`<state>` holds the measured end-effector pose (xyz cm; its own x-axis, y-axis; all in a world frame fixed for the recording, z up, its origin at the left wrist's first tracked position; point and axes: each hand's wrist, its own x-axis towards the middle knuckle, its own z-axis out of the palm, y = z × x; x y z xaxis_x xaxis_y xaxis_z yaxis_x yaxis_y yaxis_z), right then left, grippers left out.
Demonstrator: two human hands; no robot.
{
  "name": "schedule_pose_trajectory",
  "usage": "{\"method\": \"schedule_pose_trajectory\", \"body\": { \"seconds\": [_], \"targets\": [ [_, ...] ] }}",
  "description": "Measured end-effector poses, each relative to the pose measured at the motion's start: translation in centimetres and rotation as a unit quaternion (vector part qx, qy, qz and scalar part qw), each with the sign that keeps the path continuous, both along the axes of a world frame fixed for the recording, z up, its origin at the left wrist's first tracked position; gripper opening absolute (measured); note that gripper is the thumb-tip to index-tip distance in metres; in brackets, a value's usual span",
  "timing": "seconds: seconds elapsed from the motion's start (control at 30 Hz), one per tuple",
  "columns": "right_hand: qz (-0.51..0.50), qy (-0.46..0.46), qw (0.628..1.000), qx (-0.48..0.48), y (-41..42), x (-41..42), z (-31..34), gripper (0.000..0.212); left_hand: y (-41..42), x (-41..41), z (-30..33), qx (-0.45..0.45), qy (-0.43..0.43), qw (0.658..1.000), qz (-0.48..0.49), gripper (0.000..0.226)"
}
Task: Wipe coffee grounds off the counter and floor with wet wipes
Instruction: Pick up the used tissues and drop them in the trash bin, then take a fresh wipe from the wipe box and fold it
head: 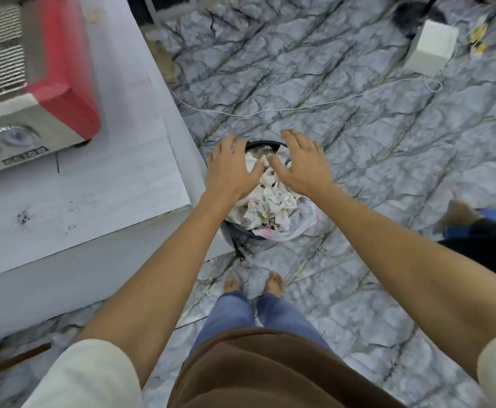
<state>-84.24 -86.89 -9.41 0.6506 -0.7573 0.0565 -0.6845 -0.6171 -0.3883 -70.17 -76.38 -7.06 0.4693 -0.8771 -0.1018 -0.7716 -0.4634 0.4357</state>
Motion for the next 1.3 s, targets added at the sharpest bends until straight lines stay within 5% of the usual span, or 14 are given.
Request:
{"method": "schedule_pose_trajectory", "body": {
  "seconds": [0.5, 0.9, 1.3],
  "targets": [
    [0.203, -0.064, 0.974, -0.072, 13.6, 15.3, 7.7, 0.055, 17.4, 10.7, 5.9, -0.055, -0.059, 0.983, 0.163, 0.058],
    [0.357, -0.082, 0.928, -0.066, 28.9, 27.6, 9.0, 0.051, 37.7, 20.2, 7.0, -0.034, -0.094, 0.928, 0.358, 0.056],
    [0.449, -0.050, 0.888, -0.082, 38.8, 38.1, 10.1, 0.062, 48.0, 26.9, 7.8, -0.017, -0.103, 0.892, 0.439, 0.057]
  ]
}}
